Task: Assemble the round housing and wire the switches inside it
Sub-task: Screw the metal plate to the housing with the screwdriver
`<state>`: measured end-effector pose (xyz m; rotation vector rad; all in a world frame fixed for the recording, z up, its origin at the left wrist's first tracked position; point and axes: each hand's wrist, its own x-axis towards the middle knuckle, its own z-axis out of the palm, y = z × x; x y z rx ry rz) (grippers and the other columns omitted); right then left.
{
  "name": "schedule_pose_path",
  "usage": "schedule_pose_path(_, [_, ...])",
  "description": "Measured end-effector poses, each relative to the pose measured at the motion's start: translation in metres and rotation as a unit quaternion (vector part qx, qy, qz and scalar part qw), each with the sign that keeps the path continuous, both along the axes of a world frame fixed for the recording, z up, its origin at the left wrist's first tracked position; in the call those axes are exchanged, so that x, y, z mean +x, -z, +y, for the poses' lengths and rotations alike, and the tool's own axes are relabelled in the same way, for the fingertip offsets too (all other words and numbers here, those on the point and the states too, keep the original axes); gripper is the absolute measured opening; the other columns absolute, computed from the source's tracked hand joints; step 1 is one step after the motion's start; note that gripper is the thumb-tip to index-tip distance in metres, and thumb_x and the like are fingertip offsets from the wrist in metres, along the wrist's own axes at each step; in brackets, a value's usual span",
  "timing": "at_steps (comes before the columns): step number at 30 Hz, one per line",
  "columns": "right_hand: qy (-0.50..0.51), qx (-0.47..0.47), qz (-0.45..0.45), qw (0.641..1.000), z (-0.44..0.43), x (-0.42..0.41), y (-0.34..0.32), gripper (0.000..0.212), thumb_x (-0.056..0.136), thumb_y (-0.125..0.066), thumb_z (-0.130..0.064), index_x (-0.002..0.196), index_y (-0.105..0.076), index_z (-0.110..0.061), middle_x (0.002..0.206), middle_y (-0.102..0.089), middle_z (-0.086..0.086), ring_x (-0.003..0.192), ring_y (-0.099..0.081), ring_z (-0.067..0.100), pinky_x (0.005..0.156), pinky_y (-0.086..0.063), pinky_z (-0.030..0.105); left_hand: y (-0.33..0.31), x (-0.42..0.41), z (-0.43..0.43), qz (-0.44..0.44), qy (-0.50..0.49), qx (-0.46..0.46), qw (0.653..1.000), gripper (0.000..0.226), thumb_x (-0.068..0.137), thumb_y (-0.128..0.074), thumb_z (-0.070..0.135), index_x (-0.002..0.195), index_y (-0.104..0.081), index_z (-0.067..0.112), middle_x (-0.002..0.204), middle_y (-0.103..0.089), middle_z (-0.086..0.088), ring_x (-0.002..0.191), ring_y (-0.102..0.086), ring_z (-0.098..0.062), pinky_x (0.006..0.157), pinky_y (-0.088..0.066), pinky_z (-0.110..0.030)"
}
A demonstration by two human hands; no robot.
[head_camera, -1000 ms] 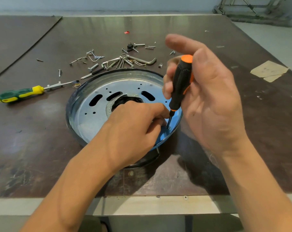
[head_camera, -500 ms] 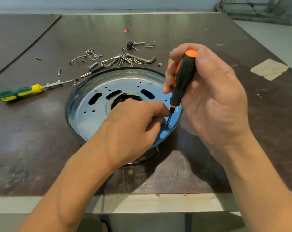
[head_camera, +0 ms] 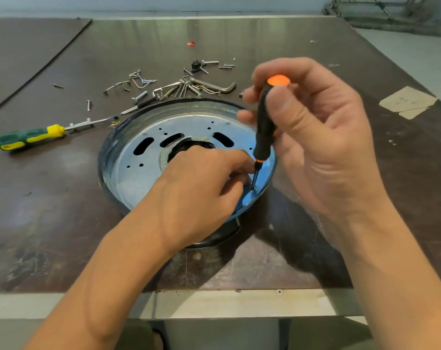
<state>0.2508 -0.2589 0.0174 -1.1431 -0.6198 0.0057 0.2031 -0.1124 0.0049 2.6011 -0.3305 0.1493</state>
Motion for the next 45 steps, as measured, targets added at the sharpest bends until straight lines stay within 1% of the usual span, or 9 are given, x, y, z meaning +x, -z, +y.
schedule_pose_path(6, [0.013,-0.013,-0.005,1.0,0.0013,-0.0022,-0.0051,0.012,0.093,-0.062,-0.006,0.095,-0.052,-0.012,0.079,-0.062,0.006,0.07,-0.06,0.023,0.064,-0.048,0.032,0.0005,-0.0006,0.0002,0.007,0.001,-0.01,1.0,0.025,0.094,-0.053,0.022,0.112,-0.067,0.032,0.096,-0.072,0.019,0.089,-0.066,-0.003,0.082,-0.053,-0.034])
schedule_pose_path(10, [0.002,0.022,0.05,0.999,0.005,-0.004,-0.0028,0.024,0.102,-0.04,-0.012,0.113,-0.059,-0.002,0.088,-0.06,0.009,0.08,-0.054,0.02,0.075,-0.046,0.03,-0.0001,-0.0003,-0.0001,0.003,0.0,-0.003,1.0,0.024,0.093,-0.052,0.022,0.109,-0.068,0.031,0.096,-0.072,0.017,0.09,-0.066,-0.008,0.081,-0.052,-0.037])
schedule_pose_path(15, [0.065,-0.038,-0.023,0.997,0.0065,-0.0033,0.0001,0.019,0.09,-0.065,0.001,0.1,-0.053,-0.008,0.097,-0.063,0.012,0.088,-0.061,0.035,0.082,-0.055,0.044,-0.0004,-0.0008,-0.0001,0.001,0.004,0.002,1.0,0.024,0.093,-0.052,0.023,0.11,-0.067,0.032,0.096,-0.073,0.015,0.087,-0.066,-0.01,0.079,-0.052,-0.038])
schedule_pose_path(20, [0.026,0.001,-0.002,1.0,0.0071,-0.002,-0.0004,0.007,0.098,-0.054,-0.009,0.104,-0.051,-0.011,0.082,-0.055,0.011,0.072,-0.052,0.021,0.068,-0.046,0.028,0.0003,-0.0003,-0.0002,-0.001,0.007,-0.004,1.0,0.026,0.094,-0.053,0.022,0.114,-0.066,0.03,0.096,-0.072,0.019,0.09,-0.066,-0.005,0.082,-0.053,-0.036])
schedule_pose_path(23, [0.017,0.016,0.022,0.999,0.0021,0.0,0.0001,0.023,0.104,-0.04,-0.013,0.115,-0.058,-0.004,0.088,-0.059,0.009,0.081,-0.053,0.021,0.074,-0.046,0.032,0.002,-0.0006,-0.0011,-0.001,-0.002,-0.012,1.0,0.03,0.096,-0.053,0.025,0.124,-0.06,0.028,0.097,-0.072,0.02,0.091,-0.066,-0.004,0.084,-0.052,-0.036])
schedule_pose_path(27, [0.067,-0.026,-0.028,0.997,0.0024,-0.0006,0.0002,0.014,0.092,-0.064,0.0,0.1,-0.055,-0.008,0.093,-0.063,0.011,0.088,-0.059,0.043,0.082,-0.053,0.049,0.0027,-0.0002,-0.0012,-0.001,0.001,-0.012,1.0,0.03,0.096,-0.054,0.025,0.126,-0.058,0.028,0.096,-0.072,0.021,0.091,-0.066,-0.003,0.084,-0.052,-0.035])
schedule_pose_path(35, [-0.002,0.03,0.04,0.999,-0.0003,0.0009,-0.0001,0.027,0.105,-0.035,-0.016,0.119,-0.053,-0.003,0.087,-0.056,0.012,0.077,-0.048,0.022,0.071,-0.042,0.033,0.0019,0.0,-0.0022,-0.007,0.003,-0.008,1.0,0.029,0.094,-0.052,0.02,0.12,-0.065,0.026,0.096,-0.073,0.019,0.088,-0.067,-0.002,0.081,-0.053,-0.031])
schedule_pose_path(41, [0.08,0.003,0.002,0.997,0.0047,-0.0029,0.0001,0.02,0.089,-0.065,0.002,0.098,-0.052,-0.008,0.093,-0.067,0.012,0.078,-0.063,0.015,0.076,-0.051,0.027,0.0015,0.0003,-0.001,-0.002,0.007,-0.009,1.0,0.028,0.095,-0.052,0.021,0.12,-0.064,0.027,0.098,-0.072,0.019,0.092,-0.066,-0.003,0.085,-0.053,-0.034])
schedule_pose_path(45, [0.039,0.003,0.004,0.999,0.0057,-0.0044,-0.0004,0.006,0.096,-0.056,-0.01,0.099,-0.051,-0.01,0.079,-0.058,0.007,0.07,-0.055,0.018,0.067,-0.044,0.03,0.0013,0.0003,-0.0004,-0.003,0.005,-0.009,1.0,0.027,0.093,-0.052,0.019,0.113,-0.067,0.029,0.096,-0.072,0.019,0.091,-0.066,-0.004,0.083,-0.052,-0.034])
